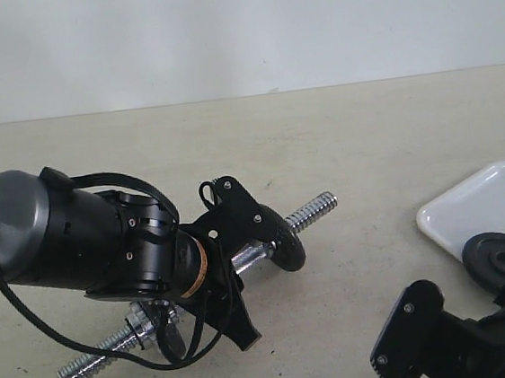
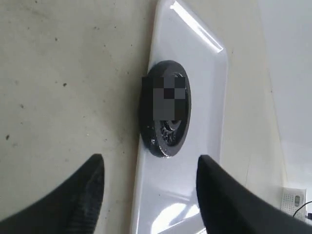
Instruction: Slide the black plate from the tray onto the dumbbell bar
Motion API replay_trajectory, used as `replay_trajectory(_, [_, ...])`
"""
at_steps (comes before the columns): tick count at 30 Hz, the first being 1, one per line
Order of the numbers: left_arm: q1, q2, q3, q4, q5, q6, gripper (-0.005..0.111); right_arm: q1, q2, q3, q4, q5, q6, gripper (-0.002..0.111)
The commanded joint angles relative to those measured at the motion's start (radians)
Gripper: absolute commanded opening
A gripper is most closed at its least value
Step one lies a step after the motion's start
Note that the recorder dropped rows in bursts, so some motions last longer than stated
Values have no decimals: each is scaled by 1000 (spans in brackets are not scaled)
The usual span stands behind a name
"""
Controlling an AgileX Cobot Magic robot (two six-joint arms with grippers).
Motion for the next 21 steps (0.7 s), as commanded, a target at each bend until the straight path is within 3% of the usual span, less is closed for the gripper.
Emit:
replay_trajectory(1, [-5, -22, -10, 18, 2, -8, 4, -7, 0, 11, -28, -4, 36, 51])
replay_trajectory(5, [-5, -22, -10, 18, 2, -8, 4, -146, 0, 11, -96, -49, 18, 51])
replay_trajectory(15, [-5, -22, -10, 18, 2, -8, 4, -160, 0, 11, -147, -114, -10, 51])
replay_trajectory(21, [-5, -22, -10, 18, 2, -8, 4, -263, 0, 11, -174, -196, -75, 51])
